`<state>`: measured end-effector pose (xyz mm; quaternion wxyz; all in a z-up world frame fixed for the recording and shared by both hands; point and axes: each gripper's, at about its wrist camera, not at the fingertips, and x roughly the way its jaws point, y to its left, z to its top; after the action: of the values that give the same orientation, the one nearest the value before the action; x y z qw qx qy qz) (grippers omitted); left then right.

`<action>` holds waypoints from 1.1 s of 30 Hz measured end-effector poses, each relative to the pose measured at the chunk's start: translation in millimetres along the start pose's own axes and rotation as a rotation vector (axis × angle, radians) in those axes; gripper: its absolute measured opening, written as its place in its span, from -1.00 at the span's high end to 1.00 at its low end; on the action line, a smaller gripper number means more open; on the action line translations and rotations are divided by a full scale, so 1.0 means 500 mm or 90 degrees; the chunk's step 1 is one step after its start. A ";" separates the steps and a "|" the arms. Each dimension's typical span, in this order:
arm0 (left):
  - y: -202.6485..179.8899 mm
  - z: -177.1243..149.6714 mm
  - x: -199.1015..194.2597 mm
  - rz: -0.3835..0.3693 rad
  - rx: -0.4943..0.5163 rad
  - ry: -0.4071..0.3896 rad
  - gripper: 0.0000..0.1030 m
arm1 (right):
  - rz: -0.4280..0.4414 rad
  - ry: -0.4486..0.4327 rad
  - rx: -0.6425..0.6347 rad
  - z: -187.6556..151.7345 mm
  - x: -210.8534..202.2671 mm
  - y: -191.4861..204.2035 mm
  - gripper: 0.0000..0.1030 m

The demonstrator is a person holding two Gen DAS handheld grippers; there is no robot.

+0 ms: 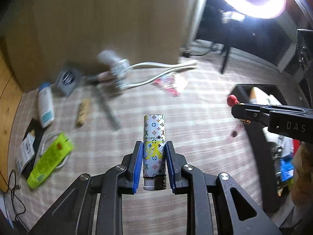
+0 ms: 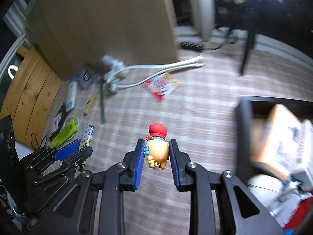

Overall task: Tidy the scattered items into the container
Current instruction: 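Carry both items to the black box and open both tools to drop them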

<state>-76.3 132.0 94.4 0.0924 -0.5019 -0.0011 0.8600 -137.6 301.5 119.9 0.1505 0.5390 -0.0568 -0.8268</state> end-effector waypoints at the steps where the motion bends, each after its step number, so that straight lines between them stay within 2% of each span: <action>1: -0.024 0.008 -0.004 -0.008 0.010 -0.003 0.58 | -0.007 -0.011 0.010 -0.006 -0.019 -0.018 0.52; 9: -0.216 0.049 -0.023 -0.080 0.096 -0.017 0.58 | -0.081 -0.069 0.109 -0.074 -0.139 -0.204 0.52; 18: -0.429 0.065 -0.021 -0.151 0.184 -0.005 0.58 | -0.163 -0.098 0.219 -0.143 -0.239 -0.417 0.52; 24: -0.533 0.070 -0.025 -0.184 0.224 -0.001 0.58 | -0.213 -0.110 0.251 -0.157 -0.288 -0.511 0.52; 28: -0.572 0.072 -0.027 -0.196 0.237 -0.001 0.54 | -0.215 -0.111 0.250 -0.158 -0.305 -0.547 0.51; 29: -0.575 0.073 -0.026 -0.200 0.237 0.005 0.27 | -0.215 -0.110 0.250 -0.156 -0.308 -0.552 0.40; 30: -0.575 0.072 -0.027 -0.201 0.236 0.004 0.04 | -0.223 -0.109 0.257 -0.156 -0.312 -0.559 0.16; 32: -0.575 0.071 -0.030 -0.184 0.240 -0.008 0.08 | -0.229 -0.125 0.260 -0.154 -0.324 -0.563 -0.02; 33: -0.572 0.070 -0.029 -0.179 0.244 -0.009 0.08 | -0.227 -0.134 0.260 -0.154 -0.331 -0.563 -0.02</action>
<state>-54.5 414.0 151.5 0.3047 -0.4643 0.0914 0.8266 -58.5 625.2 160.4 -0.1157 0.4711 -0.1418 -0.8629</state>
